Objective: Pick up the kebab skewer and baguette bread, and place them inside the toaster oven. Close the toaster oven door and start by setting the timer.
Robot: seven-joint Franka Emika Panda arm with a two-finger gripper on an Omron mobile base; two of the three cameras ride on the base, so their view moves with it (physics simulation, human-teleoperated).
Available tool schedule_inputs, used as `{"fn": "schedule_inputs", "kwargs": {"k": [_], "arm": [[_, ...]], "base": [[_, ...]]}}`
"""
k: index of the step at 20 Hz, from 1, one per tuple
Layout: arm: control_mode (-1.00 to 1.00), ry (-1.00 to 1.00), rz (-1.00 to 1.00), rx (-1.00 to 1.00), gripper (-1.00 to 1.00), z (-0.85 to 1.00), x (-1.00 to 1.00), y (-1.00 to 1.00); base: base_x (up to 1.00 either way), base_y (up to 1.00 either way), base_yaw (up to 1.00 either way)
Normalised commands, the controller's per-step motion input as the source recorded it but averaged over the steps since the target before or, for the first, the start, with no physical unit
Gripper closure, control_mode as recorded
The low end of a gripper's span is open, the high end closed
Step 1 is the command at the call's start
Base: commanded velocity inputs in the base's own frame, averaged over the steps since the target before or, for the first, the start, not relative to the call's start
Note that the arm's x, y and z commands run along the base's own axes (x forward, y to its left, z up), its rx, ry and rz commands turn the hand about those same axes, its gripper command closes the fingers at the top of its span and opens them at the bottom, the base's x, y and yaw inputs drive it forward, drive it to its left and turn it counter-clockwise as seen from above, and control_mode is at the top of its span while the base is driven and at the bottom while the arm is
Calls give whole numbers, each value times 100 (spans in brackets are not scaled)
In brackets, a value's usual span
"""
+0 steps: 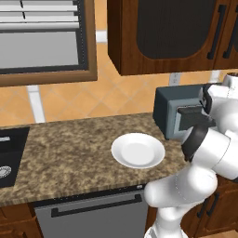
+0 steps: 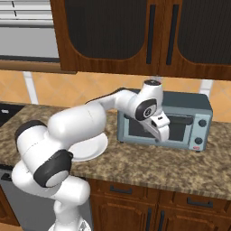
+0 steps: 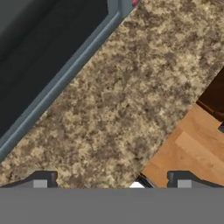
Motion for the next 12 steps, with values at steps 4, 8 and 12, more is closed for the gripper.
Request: {"fn": "schedule_inputs", "kwargs": {"k": [4,8,12], "arm": [[-100,-12,1,0,-100,19,-18,-88],[-100,-29,15,0,-100,2,-16,-99],[-100,-52,27,1,-100,-3,-8,-69]], "base": [[0,0,0],[0,0,0],[0,0,0]]}}
